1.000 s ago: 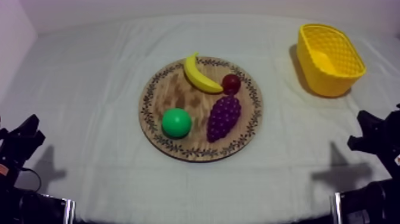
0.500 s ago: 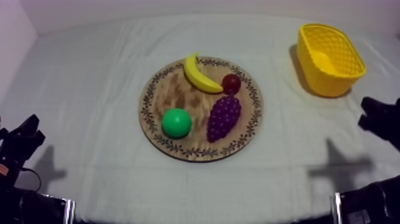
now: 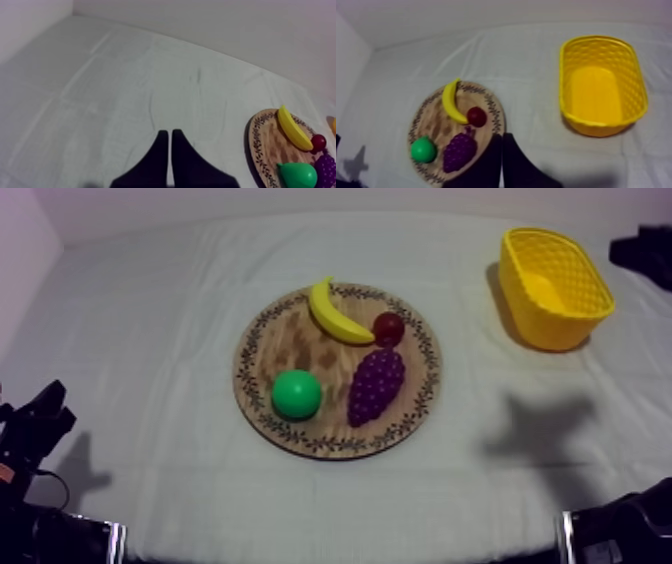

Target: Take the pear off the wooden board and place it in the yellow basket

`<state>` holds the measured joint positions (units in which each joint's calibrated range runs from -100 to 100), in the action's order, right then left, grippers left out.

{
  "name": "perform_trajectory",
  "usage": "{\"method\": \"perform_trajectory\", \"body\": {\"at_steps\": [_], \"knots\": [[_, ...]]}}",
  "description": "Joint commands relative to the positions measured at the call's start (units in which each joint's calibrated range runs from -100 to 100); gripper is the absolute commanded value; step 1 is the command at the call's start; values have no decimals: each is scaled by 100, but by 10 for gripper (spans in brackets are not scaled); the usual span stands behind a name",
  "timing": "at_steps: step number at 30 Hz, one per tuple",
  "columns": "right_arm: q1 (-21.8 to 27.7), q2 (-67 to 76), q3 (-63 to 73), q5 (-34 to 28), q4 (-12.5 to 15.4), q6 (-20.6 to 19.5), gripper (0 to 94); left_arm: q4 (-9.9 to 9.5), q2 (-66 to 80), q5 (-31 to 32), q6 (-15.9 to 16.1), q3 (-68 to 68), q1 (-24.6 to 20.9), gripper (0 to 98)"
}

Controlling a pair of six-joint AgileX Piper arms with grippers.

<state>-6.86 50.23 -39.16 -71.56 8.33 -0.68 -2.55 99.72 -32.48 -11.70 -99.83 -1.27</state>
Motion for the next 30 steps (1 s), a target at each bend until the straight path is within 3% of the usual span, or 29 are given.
{"method": "perform_trajectory", "body": {"at_steps": [1, 7, 18, 30], "knots": [[-285, -860, 1101, -509, -1, -122, 4, -1, 2, -1, 0, 5, 0, 1], [-957, -2002, 1608, -831, -67, -425, 4, -1, 2, -1, 0, 5, 0, 1], [-1841, -3820, 2166, -773, 58, -742, 3, -1, 2, -1, 0, 5, 0, 1], [-2356, -5748, 3101, -422, 192, -867, 11, -1, 2, -1, 0, 5, 0, 1]]}}
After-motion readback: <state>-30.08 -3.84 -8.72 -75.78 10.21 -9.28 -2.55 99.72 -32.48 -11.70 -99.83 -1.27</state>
